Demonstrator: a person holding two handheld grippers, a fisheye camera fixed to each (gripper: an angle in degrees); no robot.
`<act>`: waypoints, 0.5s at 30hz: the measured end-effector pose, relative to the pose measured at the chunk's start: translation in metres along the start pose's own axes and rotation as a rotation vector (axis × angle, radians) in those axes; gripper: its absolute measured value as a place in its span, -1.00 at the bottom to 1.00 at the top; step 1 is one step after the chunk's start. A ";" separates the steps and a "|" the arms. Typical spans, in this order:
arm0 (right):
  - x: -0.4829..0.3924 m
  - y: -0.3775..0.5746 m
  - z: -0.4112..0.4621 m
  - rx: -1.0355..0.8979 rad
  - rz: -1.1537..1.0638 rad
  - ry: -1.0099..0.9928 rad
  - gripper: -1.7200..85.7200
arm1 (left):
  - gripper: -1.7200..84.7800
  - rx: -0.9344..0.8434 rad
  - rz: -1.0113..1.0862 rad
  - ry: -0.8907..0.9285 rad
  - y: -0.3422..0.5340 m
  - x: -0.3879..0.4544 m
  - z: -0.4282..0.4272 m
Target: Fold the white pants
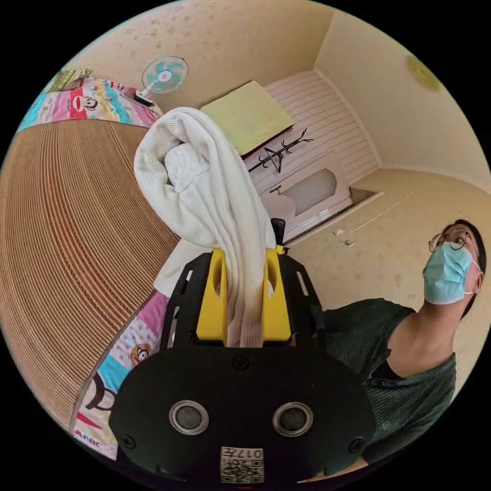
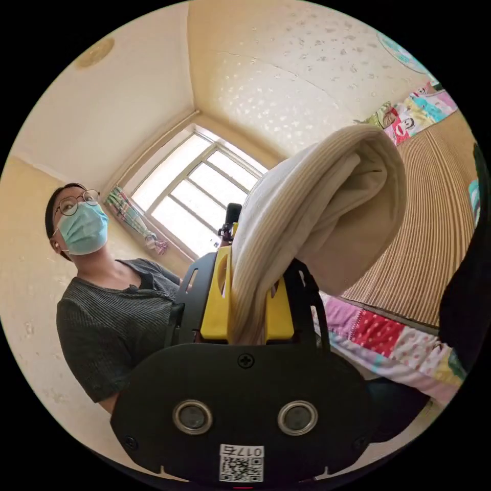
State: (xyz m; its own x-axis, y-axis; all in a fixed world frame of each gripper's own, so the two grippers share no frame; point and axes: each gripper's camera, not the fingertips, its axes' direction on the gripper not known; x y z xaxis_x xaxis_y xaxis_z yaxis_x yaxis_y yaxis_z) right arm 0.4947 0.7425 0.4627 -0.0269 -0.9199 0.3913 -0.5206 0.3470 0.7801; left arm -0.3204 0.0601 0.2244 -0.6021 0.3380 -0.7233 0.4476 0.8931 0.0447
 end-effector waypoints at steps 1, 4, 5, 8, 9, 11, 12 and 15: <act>-0.026 -0.021 -0.028 0.003 -0.030 0.058 -0.79 | -0.72 -0.021 0.056 0.042 -0.029 0.022 0.020; -0.090 -0.085 -0.089 -0.018 -0.089 0.302 -0.78 | -0.71 -0.068 0.144 0.094 -0.105 0.074 0.068; -0.097 -0.101 -0.101 -0.025 -0.059 0.343 -0.78 | -0.70 -0.075 0.157 0.096 -0.135 0.088 0.088; -0.116 -0.167 -0.149 -0.076 0.034 0.555 -0.77 | -0.68 -0.097 0.121 0.112 -0.204 0.099 0.149; -0.111 -0.187 -0.166 -0.095 0.061 0.657 -0.76 | -0.67 -0.105 0.110 0.118 -0.216 0.096 0.163; -0.083 -0.206 -0.188 -0.153 0.155 0.836 -0.74 | -0.60 -0.182 -0.024 0.087 -0.240 0.060 0.226; -0.055 -0.209 -0.203 -0.161 0.294 0.961 -0.75 | -0.58 -0.211 -0.081 0.084 -0.237 0.047 0.242; 0.007 -0.190 -0.224 -0.121 0.563 1.246 -0.83 | -0.58 -0.386 -0.144 -0.014 -0.199 0.015 0.303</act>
State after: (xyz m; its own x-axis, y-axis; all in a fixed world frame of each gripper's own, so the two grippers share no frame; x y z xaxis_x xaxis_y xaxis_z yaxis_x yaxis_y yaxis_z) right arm 0.7843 0.7116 0.4267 0.6026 0.0986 0.7920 -0.6162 0.6880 0.3832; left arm -0.2180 -0.2024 -0.0046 -0.6304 0.1996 -0.7502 0.0769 0.9777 0.1955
